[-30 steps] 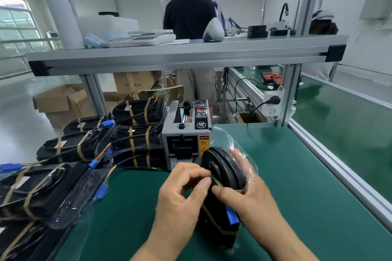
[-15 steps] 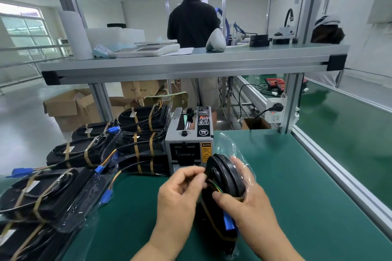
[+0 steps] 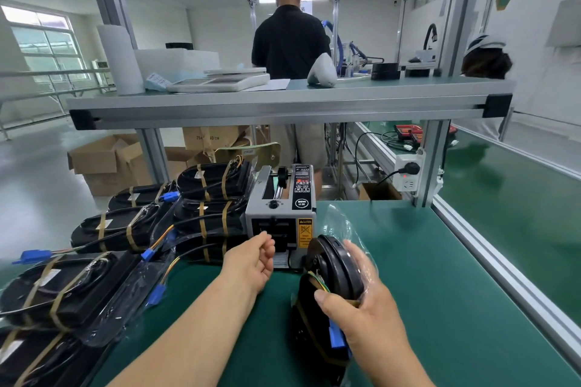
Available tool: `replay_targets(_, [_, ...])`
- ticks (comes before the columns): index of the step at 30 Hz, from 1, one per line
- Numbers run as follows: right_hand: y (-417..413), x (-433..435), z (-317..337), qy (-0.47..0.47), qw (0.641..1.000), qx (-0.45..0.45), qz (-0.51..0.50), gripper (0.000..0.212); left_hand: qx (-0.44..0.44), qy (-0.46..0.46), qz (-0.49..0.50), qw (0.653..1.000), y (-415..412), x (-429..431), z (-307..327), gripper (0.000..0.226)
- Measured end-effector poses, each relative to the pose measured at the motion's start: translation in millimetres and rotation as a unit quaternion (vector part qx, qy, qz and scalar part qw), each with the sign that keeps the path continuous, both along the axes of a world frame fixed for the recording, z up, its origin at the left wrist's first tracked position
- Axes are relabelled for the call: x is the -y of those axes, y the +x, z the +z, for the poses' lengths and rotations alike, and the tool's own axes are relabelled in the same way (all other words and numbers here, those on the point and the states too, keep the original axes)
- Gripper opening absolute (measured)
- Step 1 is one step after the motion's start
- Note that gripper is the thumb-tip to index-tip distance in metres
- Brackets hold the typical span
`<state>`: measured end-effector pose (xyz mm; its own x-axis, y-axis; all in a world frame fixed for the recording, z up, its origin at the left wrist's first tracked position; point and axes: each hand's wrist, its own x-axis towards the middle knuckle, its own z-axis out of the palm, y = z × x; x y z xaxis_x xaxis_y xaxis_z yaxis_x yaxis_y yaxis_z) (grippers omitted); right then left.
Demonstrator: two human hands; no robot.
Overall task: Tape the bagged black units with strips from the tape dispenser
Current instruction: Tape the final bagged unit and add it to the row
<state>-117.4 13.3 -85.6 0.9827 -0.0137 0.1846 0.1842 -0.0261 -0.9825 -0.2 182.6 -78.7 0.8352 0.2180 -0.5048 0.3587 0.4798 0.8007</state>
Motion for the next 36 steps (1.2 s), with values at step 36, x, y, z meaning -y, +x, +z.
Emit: replay_targets(36, [-8.6, -13.9, 6.5, -0.072, 0.997, 0.028, -0.004, 0.071, -0.014, -0.008, 0.046, 0.999, 18.7, 13.6, -2.5, 0.015])
